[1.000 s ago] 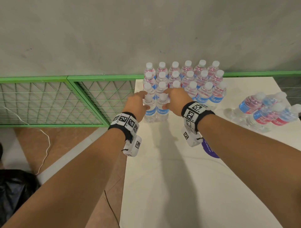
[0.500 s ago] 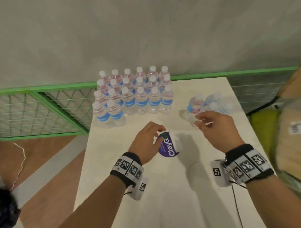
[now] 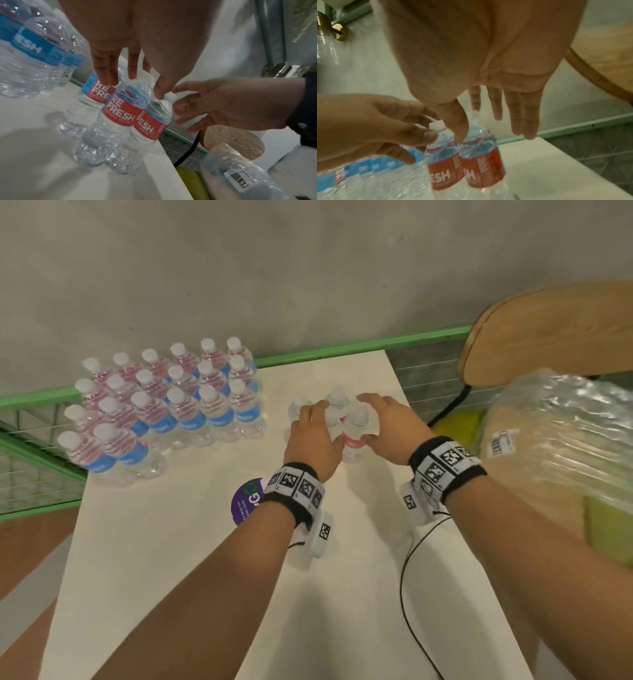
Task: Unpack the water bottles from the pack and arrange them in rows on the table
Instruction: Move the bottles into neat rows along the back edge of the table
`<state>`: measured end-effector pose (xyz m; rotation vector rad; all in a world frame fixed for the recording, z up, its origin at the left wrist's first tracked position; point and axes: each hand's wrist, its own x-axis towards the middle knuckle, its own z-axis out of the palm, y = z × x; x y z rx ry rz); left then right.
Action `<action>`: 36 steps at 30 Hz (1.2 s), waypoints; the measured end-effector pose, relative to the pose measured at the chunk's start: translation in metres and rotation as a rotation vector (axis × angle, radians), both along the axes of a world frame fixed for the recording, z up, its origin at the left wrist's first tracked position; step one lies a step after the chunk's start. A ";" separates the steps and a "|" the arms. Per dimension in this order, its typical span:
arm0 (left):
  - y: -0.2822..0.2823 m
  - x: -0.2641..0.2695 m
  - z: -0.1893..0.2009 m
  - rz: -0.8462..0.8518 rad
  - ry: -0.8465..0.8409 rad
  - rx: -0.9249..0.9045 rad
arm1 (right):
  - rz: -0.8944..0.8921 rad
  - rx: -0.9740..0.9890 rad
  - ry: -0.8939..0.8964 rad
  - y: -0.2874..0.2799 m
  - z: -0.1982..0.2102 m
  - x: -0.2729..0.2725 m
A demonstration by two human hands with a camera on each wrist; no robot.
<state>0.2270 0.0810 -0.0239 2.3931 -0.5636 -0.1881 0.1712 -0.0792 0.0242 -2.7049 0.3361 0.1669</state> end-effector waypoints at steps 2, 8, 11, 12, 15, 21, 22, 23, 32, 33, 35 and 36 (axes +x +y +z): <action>-0.004 -0.004 0.003 0.019 0.036 -0.057 | 0.037 0.056 -0.033 0.005 -0.009 0.006; 0.020 -0.012 0.004 -0.038 0.185 -0.147 | 0.002 0.036 -0.032 0.006 -0.015 0.001; 0.044 -0.017 0.006 -0.141 0.192 -0.101 | 0.021 0.033 -0.005 0.010 -0.011 -0.012; 0.054 -0.021 0.007 -0.190 0.209 -0.088 | 0.025 0.046 0.001 0.014 -0.010 -0.019; 0.092 -0.039 0.007 -0.317 0.310 -0.074 | 0.011 0.108 0.019 0.028 -0.009 -0.045; 0.190 -0.079 0.013 -0.265 0.334 0.005 | 0.063 0.158 0.074 0.088 -0.010 -0.090; 0.209 -0.083 0.013 -0.224 0.328 0.012 | 0.077 0.185 0.085 0.102 -0.010 -0.096; 0.229 -0.084 0.014 -0.185 0.323 0.019 | 0.096 0.209 0.092 0.118 -0.010 -0.100; 0.346 -0.038 0.010 0.115 0.163 0.065 | 0.221 0.309 0.034 0.271 -0.007 -0.060; 0.348 -0.029 0.010 0.124 0.157 0.065 | 0.220 0.305 0.014 0.283 -0.005 -0.047; 0.349 -0.011 0.009 0.131 0.144 0.049 | 0.191 0.312 -0.041 0.302 -0.003 -0.020; 0.348 -0.003 0.008 0.128 0.126 0.030 | 0.163 0.303 -0.064 0.308 -0.002 -0.006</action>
